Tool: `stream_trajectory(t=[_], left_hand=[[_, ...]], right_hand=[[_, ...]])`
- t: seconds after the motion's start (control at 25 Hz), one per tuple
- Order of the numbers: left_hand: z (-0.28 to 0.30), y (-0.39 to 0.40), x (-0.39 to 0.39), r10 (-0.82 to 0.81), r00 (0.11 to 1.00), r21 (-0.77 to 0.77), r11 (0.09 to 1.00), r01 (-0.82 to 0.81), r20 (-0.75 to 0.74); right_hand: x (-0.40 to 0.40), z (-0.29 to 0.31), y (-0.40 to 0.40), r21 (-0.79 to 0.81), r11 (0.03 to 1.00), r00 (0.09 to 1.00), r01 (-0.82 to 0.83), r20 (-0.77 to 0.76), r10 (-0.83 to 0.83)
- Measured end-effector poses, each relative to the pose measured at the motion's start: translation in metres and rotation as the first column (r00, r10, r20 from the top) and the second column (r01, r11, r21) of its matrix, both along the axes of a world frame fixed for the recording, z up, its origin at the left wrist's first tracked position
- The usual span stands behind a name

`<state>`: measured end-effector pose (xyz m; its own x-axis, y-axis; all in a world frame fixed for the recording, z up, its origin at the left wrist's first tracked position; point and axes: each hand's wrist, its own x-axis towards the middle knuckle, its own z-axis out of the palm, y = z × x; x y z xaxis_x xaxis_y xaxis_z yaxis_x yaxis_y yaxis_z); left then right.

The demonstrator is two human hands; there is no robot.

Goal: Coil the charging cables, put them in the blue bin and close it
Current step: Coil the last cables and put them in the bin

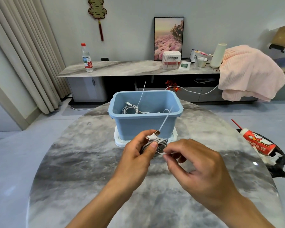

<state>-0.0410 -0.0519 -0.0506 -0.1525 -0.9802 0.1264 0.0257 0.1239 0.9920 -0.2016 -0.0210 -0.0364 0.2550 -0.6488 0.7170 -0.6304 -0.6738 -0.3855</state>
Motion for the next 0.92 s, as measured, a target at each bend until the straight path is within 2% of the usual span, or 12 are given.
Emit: stream_trajectory(t=[0.08,0.16,0.28,0.36,0.44,0.48,0.72,0.92], left_hand=[[-0.001,0.0,-0.001,0.004,1.0,0.005,1.0,-0.004,-0.011],[-0.001,0.001,-0.002,0.006,1.0,-0.008,1.0,-0.006,0.001],[0.0,0.003,-0.003,-0.015,1.0,-0.035,0.999,0.016,0.01],[0.002,0.005,-0.004,-0.04,0.999,-0.047,0.998,0.04,0.008],[0.002,0.007,-0.005,-0.07,0.997,-0.056,0.996,0.071,0.019],[0.003,0.008,-0.006,-0.088,0.996,-0.062,0.994,0.089,0.03],[0.003,0.011,-0.007,-0.15,0.983,-0.09,0.983,0.16,0.109],[0.004,0.012,-0.008,-0.187,0.974,-0.067,0.978,0.197,0.126]], right_hand=[[0.001,0.001,0.0,0.07,0.997,0.996,-0.017,0.085,0.011],[0.003,-0.001,-0.001,0.217,0.974,0.964,-0.062,0.265,0.003],[0.008,-0.006,-0.005,0.418,0.891,0.834,-0.177,0.544,-0.089],[0.004,-0.008,-0.013,0.48,0.864,0.751,-0.149,0.624,-0.217],[-0.002,-0.009,-0.022,0.523,0.839,0.715,-0.151,0.644,-0.273],[-0.005,-0.008,-0.025,0.523,0.837,0.725,-0.161,0.638,-0.26],[-0.009,-0.008,-0.037,0.414,0.903,0.88,-0.116,0.464,-0.1],[-0.011,-0.004,-0.041,0.4,0.897,0.911,-0.186,0.412,0.005]])
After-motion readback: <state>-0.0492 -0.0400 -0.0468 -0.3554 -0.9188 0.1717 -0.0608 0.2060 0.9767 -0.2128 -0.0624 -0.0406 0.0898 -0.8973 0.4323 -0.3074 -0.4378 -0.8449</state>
